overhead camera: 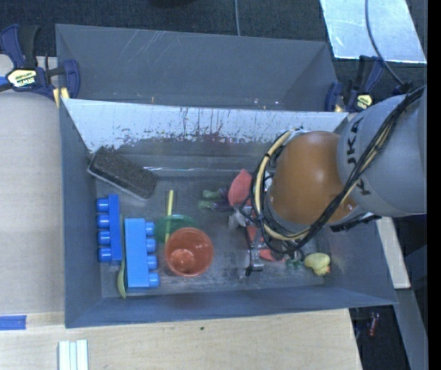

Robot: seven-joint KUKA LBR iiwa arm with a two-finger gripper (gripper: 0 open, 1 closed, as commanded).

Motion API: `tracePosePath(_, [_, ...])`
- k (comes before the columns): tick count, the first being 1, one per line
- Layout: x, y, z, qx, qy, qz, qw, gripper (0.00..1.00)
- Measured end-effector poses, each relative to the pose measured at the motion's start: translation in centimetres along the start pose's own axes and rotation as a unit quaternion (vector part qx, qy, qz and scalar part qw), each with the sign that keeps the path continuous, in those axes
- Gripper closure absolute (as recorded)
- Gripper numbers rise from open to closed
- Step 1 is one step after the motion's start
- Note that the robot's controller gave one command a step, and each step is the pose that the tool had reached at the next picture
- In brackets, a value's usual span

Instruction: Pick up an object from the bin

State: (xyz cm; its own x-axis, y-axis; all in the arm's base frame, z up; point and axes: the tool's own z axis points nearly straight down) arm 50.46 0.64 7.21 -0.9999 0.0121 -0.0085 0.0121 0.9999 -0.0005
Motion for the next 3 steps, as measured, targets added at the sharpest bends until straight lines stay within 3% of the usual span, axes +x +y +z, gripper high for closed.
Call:
tracePosePath(1, [1.2, 4.6, 0.2, -0.003, 0.0049, -0.045, 0.999, 0.0])
tracePosePath(2, [-5.9, 2.2, -0.9, -0.001, 0.0025, -0.02, 0.9998, 0.0])
tracePosePath(3, [-5.0, 4.9, -0.5, -0.002, 0.0012, -0.004, 1.0, 0.0])
